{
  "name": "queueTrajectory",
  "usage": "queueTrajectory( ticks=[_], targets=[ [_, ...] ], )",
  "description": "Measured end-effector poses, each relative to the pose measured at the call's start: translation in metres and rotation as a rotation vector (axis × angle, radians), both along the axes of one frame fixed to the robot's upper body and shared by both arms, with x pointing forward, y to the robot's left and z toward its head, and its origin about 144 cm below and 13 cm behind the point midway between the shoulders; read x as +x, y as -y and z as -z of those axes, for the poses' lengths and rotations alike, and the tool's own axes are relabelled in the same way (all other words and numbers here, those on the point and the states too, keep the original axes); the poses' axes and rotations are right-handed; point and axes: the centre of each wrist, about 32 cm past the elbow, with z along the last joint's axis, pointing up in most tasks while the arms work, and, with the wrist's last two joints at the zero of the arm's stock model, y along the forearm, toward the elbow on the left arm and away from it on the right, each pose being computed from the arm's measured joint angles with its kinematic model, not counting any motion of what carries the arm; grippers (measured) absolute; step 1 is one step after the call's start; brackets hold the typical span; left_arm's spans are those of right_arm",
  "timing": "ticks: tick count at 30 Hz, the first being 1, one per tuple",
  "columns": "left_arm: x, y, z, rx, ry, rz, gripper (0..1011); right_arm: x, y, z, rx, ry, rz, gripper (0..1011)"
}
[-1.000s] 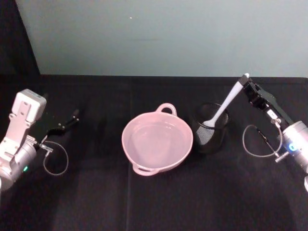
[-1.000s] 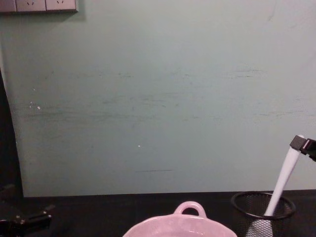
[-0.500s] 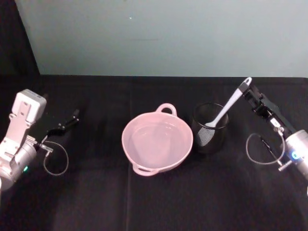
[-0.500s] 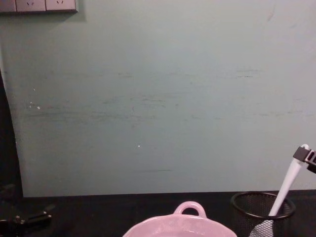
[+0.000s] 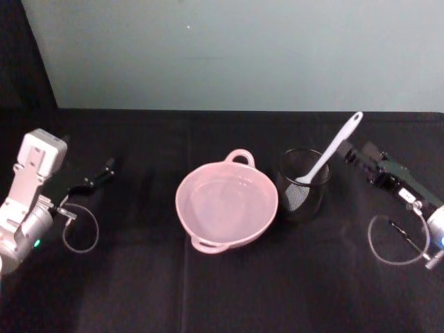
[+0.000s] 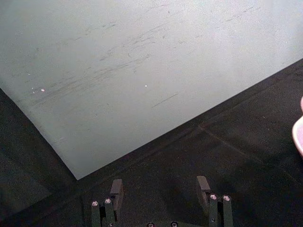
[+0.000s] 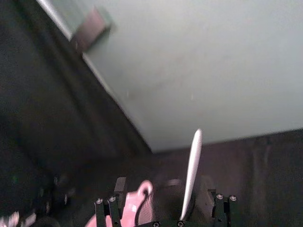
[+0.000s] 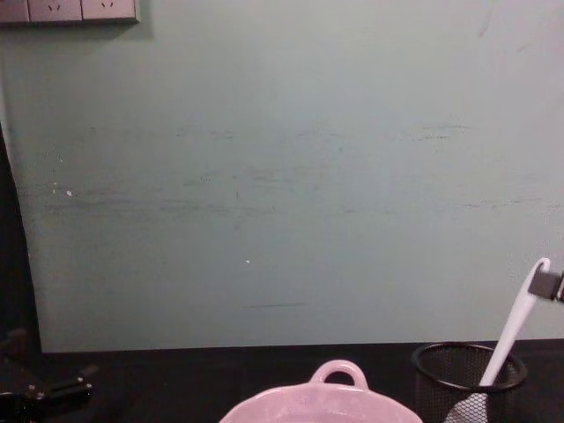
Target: Use the one hand to pick up the spoon and stir the clear water in the bowl.
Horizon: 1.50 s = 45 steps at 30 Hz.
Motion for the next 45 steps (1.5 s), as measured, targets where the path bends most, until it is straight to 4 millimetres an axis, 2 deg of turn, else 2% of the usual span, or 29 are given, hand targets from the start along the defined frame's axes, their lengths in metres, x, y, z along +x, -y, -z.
queueTrajectory(
  ticks=[5,12,20,25,28,32,36,41,45],
  targets=[
    [0.0,0.0,0.0,0.0,0.0,0.0,1011,-0.009,0.007,-0.01,-0.123,-0.088,-0.039,1003],
    [0.0,0.0,0.0,0.0,0.0,0.0,1011,-0.008,0.017,-0.021,-0.327,-0.222,-0.048,1002],
    [0.0,0.0,0.0,0.0,0.0,0.0,1011,0.008,0.012,-0.041,-0.573,-0.245,0.015,1003],
    [0.0,0.0,0.0,0.0,0.0,0.0,1011,0.025,0.003,-0.044,-0.688,-0.199,0.054,1003],
    [0.0,0.0,0.0,0.0,0.0,0.0,1011,0.039,-0.002,-0.037,-0.742,-0.103,0.09,1003],
    [0.0,0.0,0.0,0.0,0.0,0.0,1011,0.047,-0.004,-0.027,-0.761,-0.014,0.116,1003],
    [0.0,0.0,0.0,0.0,0.0,0.0,1011,0.052,-0.004,-0.002,-0.744,0.126,0.16,1003],
    [0.0,0.0,0.0,0.0,0.0,0.0,1011,0.053,0.0,0.031,-0.674,0.216,0.18,1002],
    [0.0,0.0,0.0,0.0,0.0,0.0,1011,0.052,-0.001,0.043,-0.631,0.237,0.185,1003]
  ],
)
